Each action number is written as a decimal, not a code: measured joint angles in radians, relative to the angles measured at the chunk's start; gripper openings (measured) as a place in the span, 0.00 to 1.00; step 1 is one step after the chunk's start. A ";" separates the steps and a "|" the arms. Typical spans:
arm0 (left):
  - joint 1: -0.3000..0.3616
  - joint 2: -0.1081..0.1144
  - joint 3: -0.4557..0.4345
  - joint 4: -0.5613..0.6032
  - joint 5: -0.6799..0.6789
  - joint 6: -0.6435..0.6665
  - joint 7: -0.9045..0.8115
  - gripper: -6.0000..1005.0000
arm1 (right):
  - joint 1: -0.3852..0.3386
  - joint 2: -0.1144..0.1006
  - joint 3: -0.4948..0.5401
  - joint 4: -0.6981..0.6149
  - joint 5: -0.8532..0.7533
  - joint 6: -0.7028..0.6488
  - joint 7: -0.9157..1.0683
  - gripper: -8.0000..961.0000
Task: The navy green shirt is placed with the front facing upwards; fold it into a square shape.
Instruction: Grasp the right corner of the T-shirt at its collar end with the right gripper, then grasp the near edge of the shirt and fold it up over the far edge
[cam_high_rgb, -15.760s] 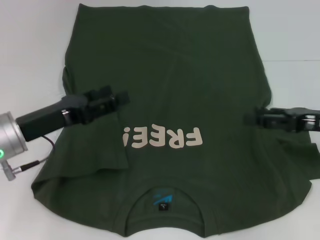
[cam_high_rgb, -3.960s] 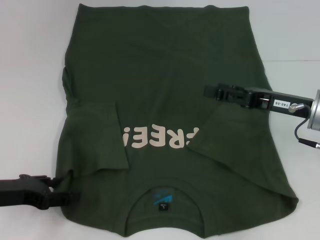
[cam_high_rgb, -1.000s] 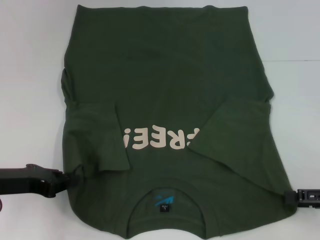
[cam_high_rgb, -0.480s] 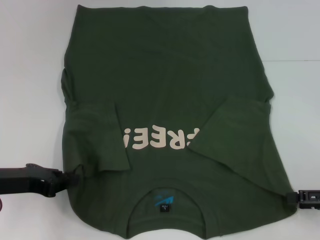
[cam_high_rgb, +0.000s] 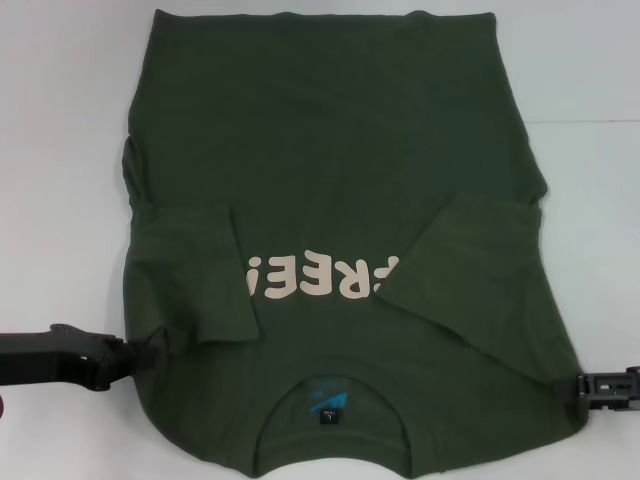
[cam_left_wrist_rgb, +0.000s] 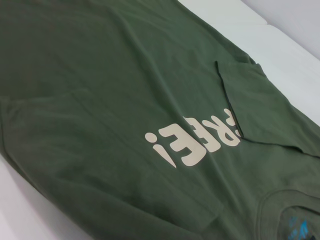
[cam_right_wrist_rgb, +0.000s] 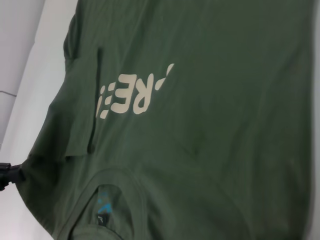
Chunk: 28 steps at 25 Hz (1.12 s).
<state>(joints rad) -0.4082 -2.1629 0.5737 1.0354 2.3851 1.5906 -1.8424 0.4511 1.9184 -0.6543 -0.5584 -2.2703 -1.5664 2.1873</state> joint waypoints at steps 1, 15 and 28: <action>-0.001 0.000 0.000 0.000 0.000 0.000 0.000 0.07 | 0.002 0.002 -0.001 0.000 0.000 -0.001 0.000 0.87; -0.008 0.000 0.000 0.000 0.000 -0.001 0.002 0.07 | 0.008 0.006 -0.002 -0.012 -0.033 0.016 0.041 0.63; -0.008 0.000 0.000 0.000 0.000 -0.001 0.001 0.07 | 0.004 0.015 0.000 -0.039 -0.057 0.026 0.054 0.21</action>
<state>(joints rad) -0.4159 -2.1629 0.5736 1.0354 2.3851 1.5892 -1.8411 0.4550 1.9339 -0.6540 -0.5977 -2.3270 -1.5403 2.2415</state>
